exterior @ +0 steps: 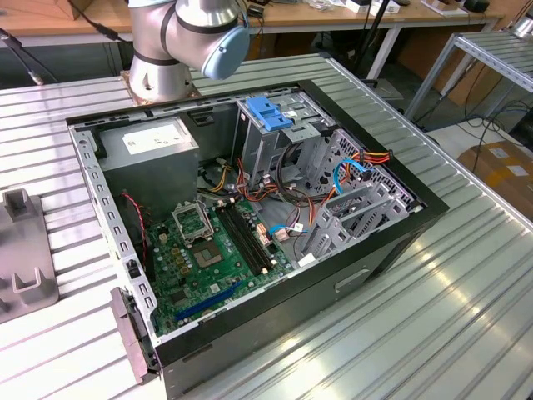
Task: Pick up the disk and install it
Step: 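Reach for the disk, then pick up the disk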
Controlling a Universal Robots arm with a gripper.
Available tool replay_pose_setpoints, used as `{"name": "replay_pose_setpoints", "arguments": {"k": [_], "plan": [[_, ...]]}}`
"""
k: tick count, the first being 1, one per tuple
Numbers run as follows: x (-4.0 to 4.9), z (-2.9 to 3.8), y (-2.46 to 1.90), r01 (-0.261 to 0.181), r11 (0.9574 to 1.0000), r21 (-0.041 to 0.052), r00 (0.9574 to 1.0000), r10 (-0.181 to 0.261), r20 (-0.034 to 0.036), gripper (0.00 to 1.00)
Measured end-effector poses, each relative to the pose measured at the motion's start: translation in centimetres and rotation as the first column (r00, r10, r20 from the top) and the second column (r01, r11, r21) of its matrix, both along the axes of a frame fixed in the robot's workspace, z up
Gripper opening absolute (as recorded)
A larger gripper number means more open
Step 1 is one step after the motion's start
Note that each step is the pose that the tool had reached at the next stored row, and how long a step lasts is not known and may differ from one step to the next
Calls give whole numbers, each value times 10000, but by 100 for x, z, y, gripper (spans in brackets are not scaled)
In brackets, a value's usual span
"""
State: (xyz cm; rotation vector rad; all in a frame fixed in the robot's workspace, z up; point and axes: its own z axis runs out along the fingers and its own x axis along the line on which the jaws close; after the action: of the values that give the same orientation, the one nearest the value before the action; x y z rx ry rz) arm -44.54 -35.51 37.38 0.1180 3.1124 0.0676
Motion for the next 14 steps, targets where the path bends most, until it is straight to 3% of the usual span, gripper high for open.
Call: {"name": "replay_pose_setpoints", "arguments": {"k": [4,14], "plan": [[-1,-4,34,-1,10000,0,10000,1,0,10],[0,-3,40,0,10000,0,10000,0,-1,10]]}}
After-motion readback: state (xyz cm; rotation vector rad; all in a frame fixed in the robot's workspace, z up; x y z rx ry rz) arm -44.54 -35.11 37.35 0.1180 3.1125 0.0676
